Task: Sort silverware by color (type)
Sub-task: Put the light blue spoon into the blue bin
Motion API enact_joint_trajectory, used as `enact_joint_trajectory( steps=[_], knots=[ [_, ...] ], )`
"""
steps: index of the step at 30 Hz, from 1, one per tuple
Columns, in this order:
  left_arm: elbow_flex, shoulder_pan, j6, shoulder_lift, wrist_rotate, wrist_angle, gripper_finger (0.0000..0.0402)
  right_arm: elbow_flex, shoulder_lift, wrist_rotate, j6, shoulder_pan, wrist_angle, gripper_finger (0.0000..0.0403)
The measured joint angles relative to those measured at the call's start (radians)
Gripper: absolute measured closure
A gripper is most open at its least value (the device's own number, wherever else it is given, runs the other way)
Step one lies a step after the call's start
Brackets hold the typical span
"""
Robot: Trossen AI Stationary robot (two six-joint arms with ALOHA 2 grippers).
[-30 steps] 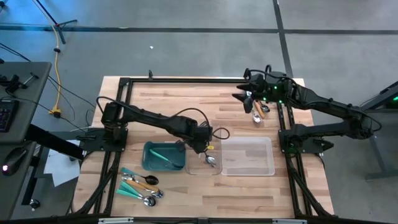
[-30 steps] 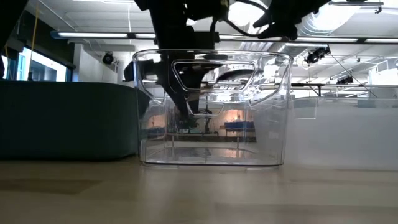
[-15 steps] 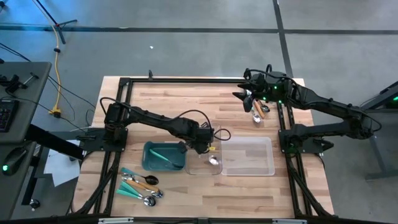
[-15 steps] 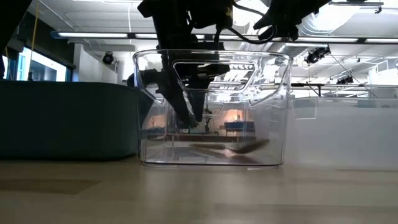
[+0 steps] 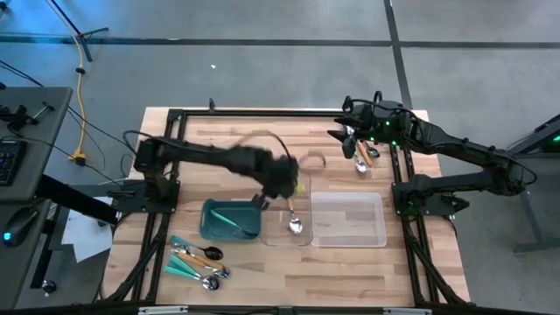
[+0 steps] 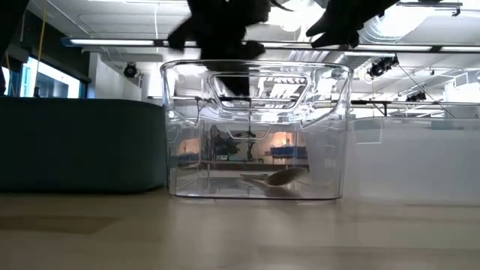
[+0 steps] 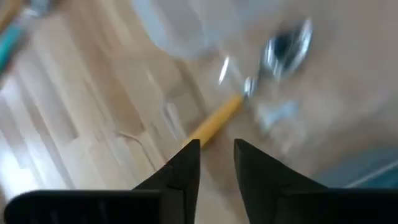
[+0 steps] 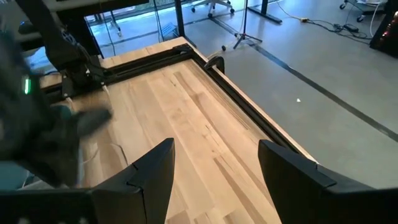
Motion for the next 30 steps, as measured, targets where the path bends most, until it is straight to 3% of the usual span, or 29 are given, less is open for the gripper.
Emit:
enact_joint_trajectory(
  steps=[3, 6, 12, 23, 27, 30],
  knots=[
    [-0.002, 0.048, -0.117, -0.091, 0.104, 0.040, 0.0351, 0.000, 0.000, 0.000, 0.001, 0.000, -0.002, 0.0187],
    [-0.003, 0.077, -0.178, -0.171, 0.129, 0.081, 0.0391, 0.000, 0.000, -0.005, 0.002, 0.001, -0.003, 0.0187],
    [-0.045, 0.105, -0.260, -0.319, 0.137, 0.226, 0.0400, 0.000, 0.000, -0.041, 0.003, 0.001, -0.003, 0.0187],
    [-0.657, 0.123, -0.563, -0.686, 0.106, 0.895, 0.0401, 0.000, 0.000, -0.161, 0.032, 0.001, 0.035, 0.0187],
    [-0.796, 0.129, -0.639, -0.776, 0.106, 1.125, 0.0401, 0.000, 0.000, -0.267, 0.046, 0.019, 0.114, 0.0187],
    [-0.851, 0.129, -0.662, -0.815, 0.105, 1.212, 0.0401, 0.000, 0.000, -0.279, 0.045, 0.057, 0.174, 0.0187]
  ],
)
